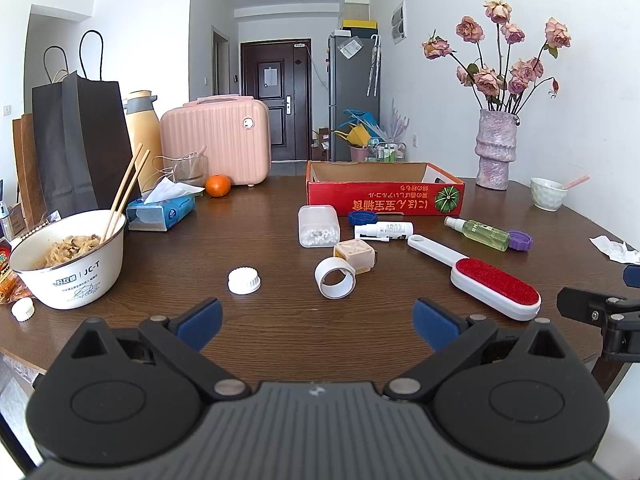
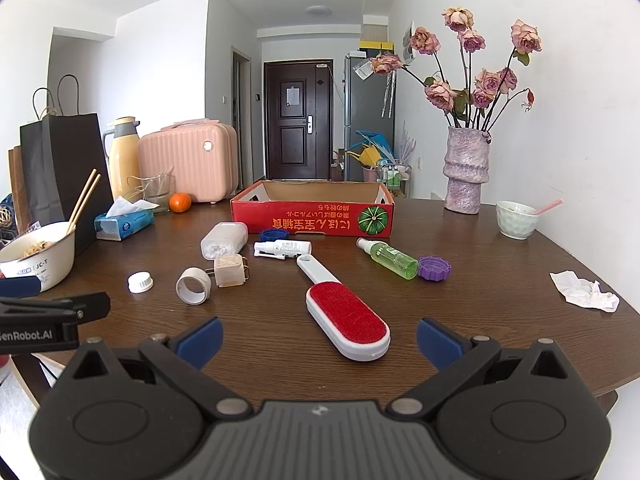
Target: Organize rigid objects
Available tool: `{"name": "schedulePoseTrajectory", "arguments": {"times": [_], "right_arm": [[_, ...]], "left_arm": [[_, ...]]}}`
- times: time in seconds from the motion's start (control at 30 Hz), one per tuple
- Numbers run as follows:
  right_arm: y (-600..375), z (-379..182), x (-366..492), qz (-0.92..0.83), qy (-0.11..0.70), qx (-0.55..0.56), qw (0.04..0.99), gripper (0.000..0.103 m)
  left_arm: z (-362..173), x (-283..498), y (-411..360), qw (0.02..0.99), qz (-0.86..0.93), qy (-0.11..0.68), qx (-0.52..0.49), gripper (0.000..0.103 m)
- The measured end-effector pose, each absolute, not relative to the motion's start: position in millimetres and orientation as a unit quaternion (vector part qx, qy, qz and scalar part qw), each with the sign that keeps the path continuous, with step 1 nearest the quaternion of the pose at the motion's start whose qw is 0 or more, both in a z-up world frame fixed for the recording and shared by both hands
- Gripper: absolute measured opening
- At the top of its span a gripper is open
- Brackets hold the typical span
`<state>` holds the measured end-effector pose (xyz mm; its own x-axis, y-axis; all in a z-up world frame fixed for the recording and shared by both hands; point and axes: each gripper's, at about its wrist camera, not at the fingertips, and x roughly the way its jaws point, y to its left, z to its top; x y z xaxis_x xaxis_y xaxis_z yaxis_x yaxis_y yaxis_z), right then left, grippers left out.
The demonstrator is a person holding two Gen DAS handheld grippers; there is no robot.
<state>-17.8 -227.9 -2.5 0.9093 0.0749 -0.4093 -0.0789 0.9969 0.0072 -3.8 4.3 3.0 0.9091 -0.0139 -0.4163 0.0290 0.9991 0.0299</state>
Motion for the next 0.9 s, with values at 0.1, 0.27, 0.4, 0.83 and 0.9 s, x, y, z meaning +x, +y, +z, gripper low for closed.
{"name": "schedulePoseTrajectory", "arguments": {"times": [0.1,0.27,0.4,0.83,0.9], "right_arm": [[-227.7,-2.6,-17.7,0.039,0.210,-0.004,0.977,0.103],[-227.6,-2.7,-17.7,0.039,0.210,-0.004,0.977,0.103],[-227.6,-2.7,-17.6,0.039,0.210,-0.004,0.977,0.103],[-227.9,-4.0,-16.6,0.040,0.209,-0.004,0.977,0.103],[-226.8,-6.4,-13.8,0.039,0.212,-0.007,0.976,0.103]], "left_arm": [[3.0,-3.9,4.1,0.977,-0.011,0.213,0.017,0.103],[2.9,-4.0,4.1,0.977,-0.011,0.213,0.018,0.103],[2.8,-4.0,4.1,0.977,-0.011,0.213,0.018,0.103],[2.1,-3.1,4.9,0.977,-0.011,0.212,0.016,0.103],[1.2,-1.2,5.3,0.976,-0.010,0.216,0.017,0.103]]}}
